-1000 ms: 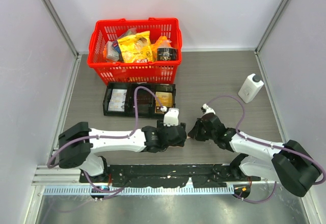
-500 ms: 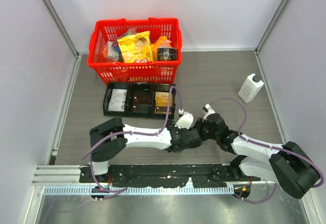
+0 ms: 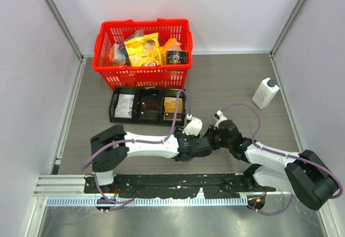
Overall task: Take the credit cards out of the card holder
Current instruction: Open the card holder at the center of the board.
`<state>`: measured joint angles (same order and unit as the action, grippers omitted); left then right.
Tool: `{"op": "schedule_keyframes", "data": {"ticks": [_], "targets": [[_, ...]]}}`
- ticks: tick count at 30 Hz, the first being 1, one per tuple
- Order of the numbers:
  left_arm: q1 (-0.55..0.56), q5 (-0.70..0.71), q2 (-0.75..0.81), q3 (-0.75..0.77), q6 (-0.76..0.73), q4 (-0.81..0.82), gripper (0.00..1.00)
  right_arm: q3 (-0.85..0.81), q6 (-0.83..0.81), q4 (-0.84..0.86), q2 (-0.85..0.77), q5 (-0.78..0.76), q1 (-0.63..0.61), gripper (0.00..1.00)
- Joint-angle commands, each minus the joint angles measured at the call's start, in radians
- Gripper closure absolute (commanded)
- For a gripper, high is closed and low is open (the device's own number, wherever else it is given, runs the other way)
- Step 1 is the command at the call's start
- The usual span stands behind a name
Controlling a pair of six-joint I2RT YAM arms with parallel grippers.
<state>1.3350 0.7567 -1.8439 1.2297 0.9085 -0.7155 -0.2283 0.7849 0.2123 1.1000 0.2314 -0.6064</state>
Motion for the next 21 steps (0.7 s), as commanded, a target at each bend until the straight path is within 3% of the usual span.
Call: {"op": "schedule_keyframes", "data": {"ticks": [1, 10, 18, 21], "targets": [[-0.007, 0.050, 0.127, -0.035, 0.021, -0.002, 0.44, -0.048, -0.041, -0.054, 0.001, 0.011, 0.005, 0.99], [-0.053, -0.005, 0.259, -0.133, 0.021, 0.016, 0.54, -0.089, -0.055, -0.180, 0.000, 0.013, 0.005, 0.99], [-0.137, -0.138, 0.432, -0.324, 0.050, 0.089, 0.65, -0.166, -0.058, -0.306, 0.020, 0.003, 0.007, 0.99], [-0.154, -0.186, 0.462, -0.372, 0.056, 0.132, 0.67, -0.203, -0.068, -0.362, 0.049, 0.000, 0.005, 0.94]]}}
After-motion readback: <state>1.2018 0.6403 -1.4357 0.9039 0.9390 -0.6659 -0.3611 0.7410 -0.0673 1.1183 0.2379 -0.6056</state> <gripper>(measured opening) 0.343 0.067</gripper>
